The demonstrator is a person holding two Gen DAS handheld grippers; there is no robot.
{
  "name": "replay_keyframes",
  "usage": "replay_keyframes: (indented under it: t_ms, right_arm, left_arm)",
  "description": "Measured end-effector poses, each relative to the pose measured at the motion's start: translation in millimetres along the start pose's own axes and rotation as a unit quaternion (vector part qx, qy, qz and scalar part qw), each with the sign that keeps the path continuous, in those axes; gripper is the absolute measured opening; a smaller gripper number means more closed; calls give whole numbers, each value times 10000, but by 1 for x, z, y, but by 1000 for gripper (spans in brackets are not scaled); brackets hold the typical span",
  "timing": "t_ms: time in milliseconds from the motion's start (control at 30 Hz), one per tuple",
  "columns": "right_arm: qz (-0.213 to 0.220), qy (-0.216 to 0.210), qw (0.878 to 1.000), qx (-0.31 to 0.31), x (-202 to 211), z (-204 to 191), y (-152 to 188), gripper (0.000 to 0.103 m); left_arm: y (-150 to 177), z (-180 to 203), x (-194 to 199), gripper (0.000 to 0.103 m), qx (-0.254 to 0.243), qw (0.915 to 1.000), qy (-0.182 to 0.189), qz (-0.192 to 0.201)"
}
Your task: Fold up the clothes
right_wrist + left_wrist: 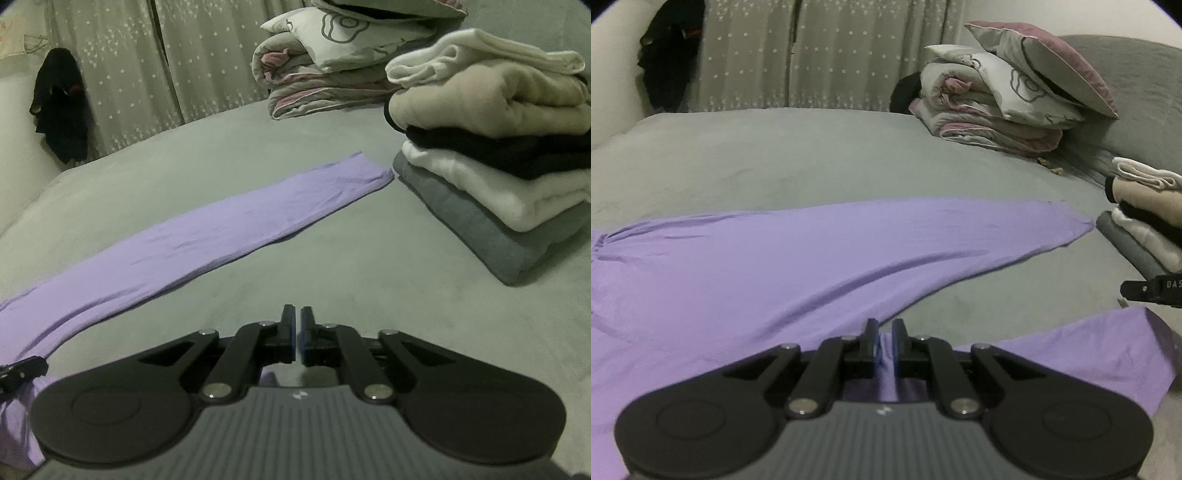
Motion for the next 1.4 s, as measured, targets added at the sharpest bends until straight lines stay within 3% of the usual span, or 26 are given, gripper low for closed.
replay_keyframes:
  t_ms: [67, 133, 167, 267, 500, 633, 933, 1067, 1133, 1167, 1233, 1267, 1300, 1400]
  right_arm:
    - [-69, 41, 10000, -46, 2, 4, -1, 14]
    - [-116, 15, 9998, -169, 7, 10, -3, 15]
    - [-134, -14, 9996, -254, 10, 13, -4, 19]
    - [-89, -70, 9989, -465, 25, 22, -8, 52]
    - [-326, -23, 9987, -391, 54, 38, -3, 52]
    - [-645, 73, 9967, -495, 60, 49, 5, 52]
    - [-958, -118, 9945, -404, 72, 53, 10, 47]
    - [-1086, -86, 9940, -2, 68, 46, 18, 45]
    - [-1102, -29, 9936, 231, 65, 43, 21, 44]
    - [-1091, -16, 9933, 374, 65, 40, 23, 40]
    - [-1100, -73, 9919, 635, 64, 35, 26, 23]
    - [-1118, -134, 9908, 749, 64, 33, 27, 9]
    - [-1142, -202, 9899, 812, 63, 32, 28, 3]
    - [-947, -22, 9906, 990, 65, 30, 26, 2]
  left_arm:
    - [-1, -2, 2, 18, 97, 9999, 111, 14]
    - [-2, -3, 6, 34, 226, 9995, 239, 37]
    - [-2, -1, 9, 36, 219, 9993, 287, 68]
    - [-3, 6, 20, 38, 71, 9990, 402, 195]
    - [2, 34, 45, 44, -451, 9937, 948, 404]
    - [9, 54, 50, 44, -593, 9852, 1587, 271]
    - [36, 122, 53, 44, -1734, 9565, 2345, -56]
    - [40, 132, 46, 44, -1902, 9578, 2152, -66]
    - [39, 134, 43, 39, -1929, 9593, 2063, -51]
    - [38, 136, 42, 36, -1943, 9601, 2010, -41]
    - [36, 139, 39, 17, -1973, 9617, 1904, -22]
    - [34, 139, 38, 10, -1959, 9629, 1857, -19]
    - [32, 139, 37, 3, -1887, 9649, 1828, -23]
    - [22, 133, 34, 3, -1510, 9725, 1772, 12]
Point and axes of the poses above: each gripper's, at about its wrist camera, not at the fingertips, and x roughly against the way its jaws point, z to its right, y to its underside, the point moved 2 cm from there along -x, roughly the way its jaws point, and after that the axes turned 6 degrees about -x, right-handed, at the moved point
